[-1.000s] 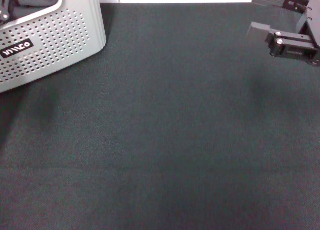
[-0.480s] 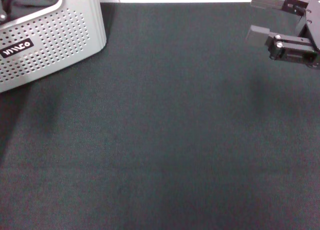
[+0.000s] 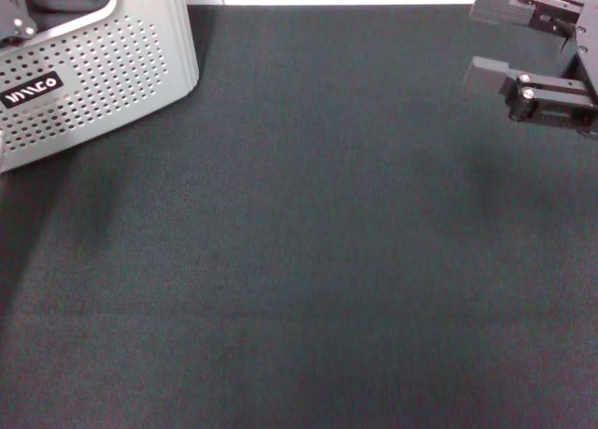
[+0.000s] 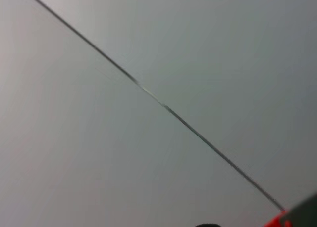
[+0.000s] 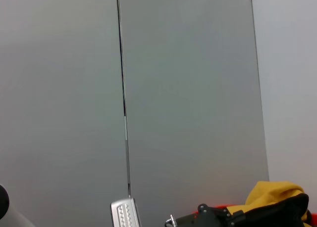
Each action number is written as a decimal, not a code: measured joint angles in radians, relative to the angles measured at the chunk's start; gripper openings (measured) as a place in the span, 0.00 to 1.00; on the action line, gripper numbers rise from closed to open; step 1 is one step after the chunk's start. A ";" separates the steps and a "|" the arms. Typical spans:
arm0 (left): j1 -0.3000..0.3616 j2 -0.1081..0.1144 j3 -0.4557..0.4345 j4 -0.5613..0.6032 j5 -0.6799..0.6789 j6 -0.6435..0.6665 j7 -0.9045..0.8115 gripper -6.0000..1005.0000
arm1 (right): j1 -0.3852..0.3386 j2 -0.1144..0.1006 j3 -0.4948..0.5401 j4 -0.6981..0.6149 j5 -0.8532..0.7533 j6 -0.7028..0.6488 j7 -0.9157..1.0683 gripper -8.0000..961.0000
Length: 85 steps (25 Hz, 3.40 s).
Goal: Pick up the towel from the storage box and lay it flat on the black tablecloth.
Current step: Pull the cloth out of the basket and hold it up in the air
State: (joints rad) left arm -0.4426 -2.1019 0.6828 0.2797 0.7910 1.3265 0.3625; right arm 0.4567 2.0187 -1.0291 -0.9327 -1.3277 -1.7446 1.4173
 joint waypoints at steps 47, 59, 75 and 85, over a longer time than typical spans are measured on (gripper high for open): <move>0.090 0.055 0.326 0.700 0.057 0.701 -2.006 0.02 | 0.166 0.011 -0.240 0.217 0.102 0.036 -0.132 0.77; 0.072 0.069 0.344 0.667 0.058 0.705 -1.977 0.02 | 0.180 0.006 -0.276 0.224 0.097 0.086 -0.149 0.77; 0.077 0.091 0.342 0.661 0.043 0.705 -1.947 0.02 | 0.178 0.003 -0.441 0.230 0.093 0.083 -0.144 0.77; 0.083 0.143 0.339 0.659 0.080 0.703 -1.911 0.02 | 0.096 -0.068 -0.368 0.130 0.051 0.042 -0.079 0.77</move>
State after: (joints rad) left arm -0.3597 -1.9593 1.0215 0.9382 0.8710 2.0294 -1.5485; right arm 0.5524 1.9509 -1.3974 -0.8024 -1.2763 -1.7031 1.3384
